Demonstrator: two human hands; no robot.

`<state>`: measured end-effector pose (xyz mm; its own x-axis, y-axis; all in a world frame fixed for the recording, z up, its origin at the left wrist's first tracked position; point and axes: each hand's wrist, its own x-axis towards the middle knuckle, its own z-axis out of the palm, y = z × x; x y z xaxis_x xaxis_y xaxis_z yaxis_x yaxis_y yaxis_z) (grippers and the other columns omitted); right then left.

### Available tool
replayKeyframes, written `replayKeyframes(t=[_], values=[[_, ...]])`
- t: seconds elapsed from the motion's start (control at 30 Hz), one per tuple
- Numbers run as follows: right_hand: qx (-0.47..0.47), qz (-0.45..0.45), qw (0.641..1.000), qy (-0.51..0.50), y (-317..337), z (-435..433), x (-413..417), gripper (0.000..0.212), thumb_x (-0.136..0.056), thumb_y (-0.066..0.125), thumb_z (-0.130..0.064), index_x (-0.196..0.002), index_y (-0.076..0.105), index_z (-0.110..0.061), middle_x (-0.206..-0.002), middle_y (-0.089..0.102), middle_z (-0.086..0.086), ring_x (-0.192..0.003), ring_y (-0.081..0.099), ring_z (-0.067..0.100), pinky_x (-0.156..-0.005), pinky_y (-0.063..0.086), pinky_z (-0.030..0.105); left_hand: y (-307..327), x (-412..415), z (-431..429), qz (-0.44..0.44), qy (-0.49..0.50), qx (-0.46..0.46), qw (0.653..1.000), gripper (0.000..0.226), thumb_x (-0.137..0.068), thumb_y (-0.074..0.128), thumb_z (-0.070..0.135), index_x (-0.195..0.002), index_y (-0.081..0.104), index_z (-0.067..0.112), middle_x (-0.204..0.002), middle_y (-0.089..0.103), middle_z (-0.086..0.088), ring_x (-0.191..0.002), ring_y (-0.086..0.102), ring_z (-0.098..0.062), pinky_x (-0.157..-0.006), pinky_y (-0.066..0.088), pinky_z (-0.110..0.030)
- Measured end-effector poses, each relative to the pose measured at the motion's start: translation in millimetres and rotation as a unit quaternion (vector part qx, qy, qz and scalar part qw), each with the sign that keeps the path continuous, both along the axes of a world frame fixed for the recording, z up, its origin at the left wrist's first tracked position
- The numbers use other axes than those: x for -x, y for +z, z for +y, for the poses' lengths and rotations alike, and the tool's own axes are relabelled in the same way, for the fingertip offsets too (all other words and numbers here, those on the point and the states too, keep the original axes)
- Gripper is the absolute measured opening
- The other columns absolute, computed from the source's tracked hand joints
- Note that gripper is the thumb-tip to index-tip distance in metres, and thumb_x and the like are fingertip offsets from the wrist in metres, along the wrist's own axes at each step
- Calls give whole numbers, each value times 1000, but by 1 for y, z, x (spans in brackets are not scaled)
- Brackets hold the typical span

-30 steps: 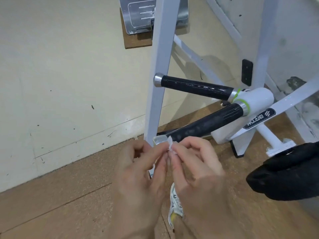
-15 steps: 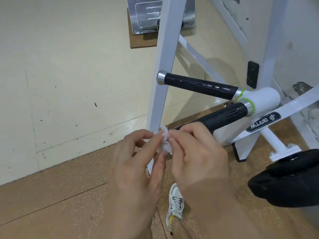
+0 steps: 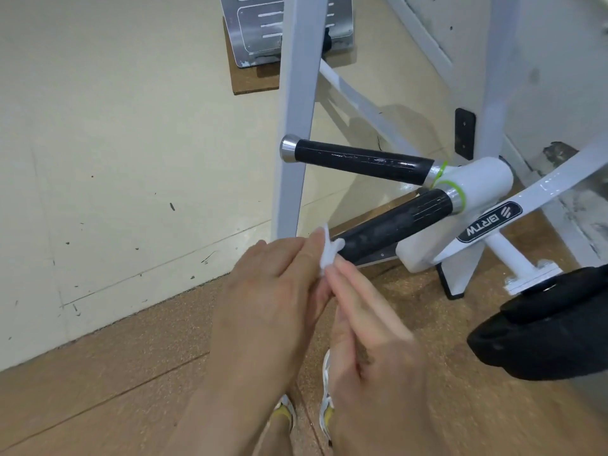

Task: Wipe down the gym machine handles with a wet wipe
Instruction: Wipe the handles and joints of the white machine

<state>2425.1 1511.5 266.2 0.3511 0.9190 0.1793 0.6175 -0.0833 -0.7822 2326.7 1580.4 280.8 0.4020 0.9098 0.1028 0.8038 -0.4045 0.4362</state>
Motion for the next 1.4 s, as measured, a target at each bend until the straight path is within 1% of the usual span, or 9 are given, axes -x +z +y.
replayKeyframes(t=[0.1,0.23,0.43,0.63,0.83,1.0,1.2,1.33,1.4], values=[[2,30,999,15,-1,5,-6,46,-81,50,5,-121,66,-12,-130,58,-7,-118,55,9,-100,43,20,6,2,9,34,-57,18,998,50,-92,41,38,-138,49,20,-86,60,13,-82,53,-12,-65,29,-21],[1,58,996,60,-1,8,-10,43,-84,48,5,-121,65,-8,-126,51,1,-111,53,16,-93,46,28,14,6,6,31,-63,55,996,40,-94,41,36,-127,59,24,-107,71,6,-95,67,-21,-68,55,-31],[16,161,987,-11,-4,0,-15,43,-88,50,2,-123,63,-18,-117,53,-8,-103,58,8,-81,47,14,25,-7,31,64,48,145,986,38,-97,35,42,-80,62,23,-51,51,2,-54,49,-14,-50,33,-28],[-2,153,988,-10,-7,-1,-13,40,-88,50,1,-122,63,-15,-114,56,-8,-98,61,11,-81,51,23,10,-3,-15,69,-22,16,997,31,-88,58,16,-119,67,19,-119,69,1,-107,63,-21,-85,46,-32],[37,290,955,-49,0,9,-12,39,-92,54,1,-114,65,-29,-103,61,-9,-95,61,5,-79,47,12,17,-19,24,96,67,93,989,30,-98,35,34,-73,50,26,-55,50,5,-58,49,-26,-50,30,-33],[58,405,909,-81,0,17,-18,32,-89,61,-1,-99,71,-31,-91,71,-5,-85,65,10,-75,52,27,-4,-1,-16,65,-43,-14,997,37,-93,48,21,-128,60,21,-129,62,0,-121,56,-19,-104,37,-38],[47,409,904,-113,2,19,-15,30,-89,63,-8,-96,69,-36,-81,68,-12,-79,66,8,-74,52,22,8,-23,5,83,38,-6,996,40,-88,44,23,-126,56,17,-67,67,9,-77,60,-12,-94,44,-30],[8,357,930,-80,6,17,-16,26,-89,63,-5,-102,72,-26,-95,67,-2,-82,65,8,-73,50,16,-4,-8,-14,60,-21,-22,998,43,-90,54,16,-133,51,18,-124,66,4,-121,54,-11,-106,30,-34],[1,336,938,-81,5,17,-16,26,-88,64,-4,-102,71,-25,-98,67,-4,-86,66,5,-74,49,11,-6,-6,-7,53,-42,-36,997,36,-91,53,20,-126,61,20,-125,65,4,-116,60,-17,-101,38,-38]])
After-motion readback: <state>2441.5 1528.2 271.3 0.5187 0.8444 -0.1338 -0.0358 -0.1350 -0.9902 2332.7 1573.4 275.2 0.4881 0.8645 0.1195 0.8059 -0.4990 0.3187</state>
